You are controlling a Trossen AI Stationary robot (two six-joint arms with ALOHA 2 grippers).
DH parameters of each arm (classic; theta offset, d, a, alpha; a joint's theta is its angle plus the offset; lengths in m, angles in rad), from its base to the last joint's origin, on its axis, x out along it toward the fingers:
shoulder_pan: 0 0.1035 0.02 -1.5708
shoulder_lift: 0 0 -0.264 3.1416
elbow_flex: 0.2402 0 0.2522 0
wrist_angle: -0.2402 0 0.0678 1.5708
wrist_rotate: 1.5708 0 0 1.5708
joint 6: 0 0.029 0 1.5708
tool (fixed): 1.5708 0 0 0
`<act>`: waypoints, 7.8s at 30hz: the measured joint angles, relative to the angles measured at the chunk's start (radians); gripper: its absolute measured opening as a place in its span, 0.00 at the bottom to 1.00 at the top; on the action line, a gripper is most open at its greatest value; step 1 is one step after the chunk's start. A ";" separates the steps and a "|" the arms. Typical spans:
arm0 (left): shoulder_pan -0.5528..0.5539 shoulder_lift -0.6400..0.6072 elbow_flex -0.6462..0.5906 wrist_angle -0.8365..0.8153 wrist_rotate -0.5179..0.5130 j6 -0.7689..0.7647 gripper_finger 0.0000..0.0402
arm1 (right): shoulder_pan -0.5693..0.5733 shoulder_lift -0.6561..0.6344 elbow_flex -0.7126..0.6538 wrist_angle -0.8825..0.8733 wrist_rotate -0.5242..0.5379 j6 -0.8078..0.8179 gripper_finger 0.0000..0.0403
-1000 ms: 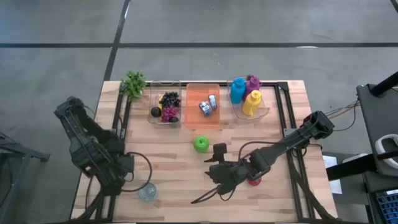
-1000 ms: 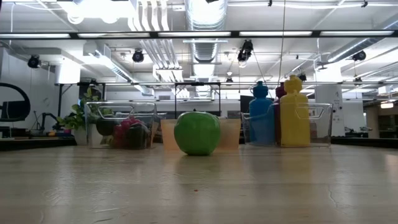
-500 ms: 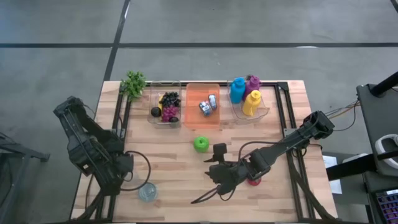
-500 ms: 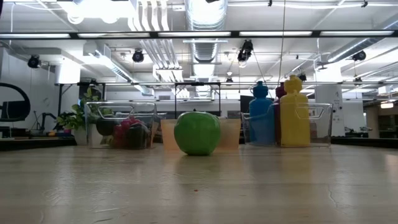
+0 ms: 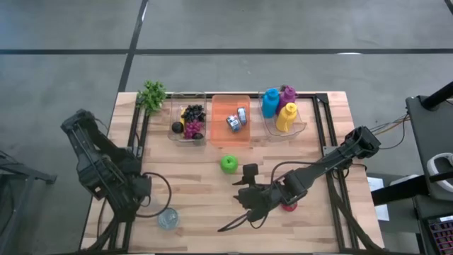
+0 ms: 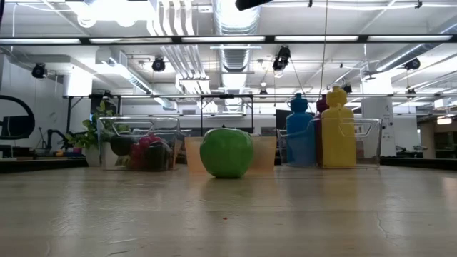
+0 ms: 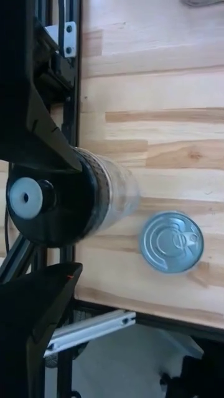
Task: Pick & Place Food Item
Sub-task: Put the transparent water bottle into the right transparent bin
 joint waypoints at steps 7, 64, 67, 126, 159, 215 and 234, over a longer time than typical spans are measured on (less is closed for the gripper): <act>0.000 -0.048 -0.049 0.000 0.005 -0.029 0.66 | 0.000 0.000 0.004 0.020 0.000 -0.011 0.51; 0.001 -0.158 -0.136 0.047 0.094 -0.135 0.56 | 0.000 0.000 0.040 0.026 0.002 0.001 0.51; 0.001 -0.158 -0.136 0.047 0.095 -0.133 0.50 | -0.001 0.000 0.040 0.026 0.002 0.001 0.51; 0.002 -0.172 -0.097 -0.007 0.025 -0.144 0.20 | 0.000 0.000 0.039 0.025 0.000 0.022 0.51; 0.411 0.107 0.345 0.002 -0.068 0.374 0.20 | 0.044 -0.177 0.037 -0.123 -0.027 0.096 0.51; 0.664 0.669 0.721 0.063 0.162 0.782 0.24 | 0.127 -0.406 -0.075 -0.231 -0.018 0.227 0.51; 0.668 0.662 0.737 0.089 0.158 0.787 0.46 | 0.127 -0.406 -0.075 -0.217 -0.018 0.209 0.51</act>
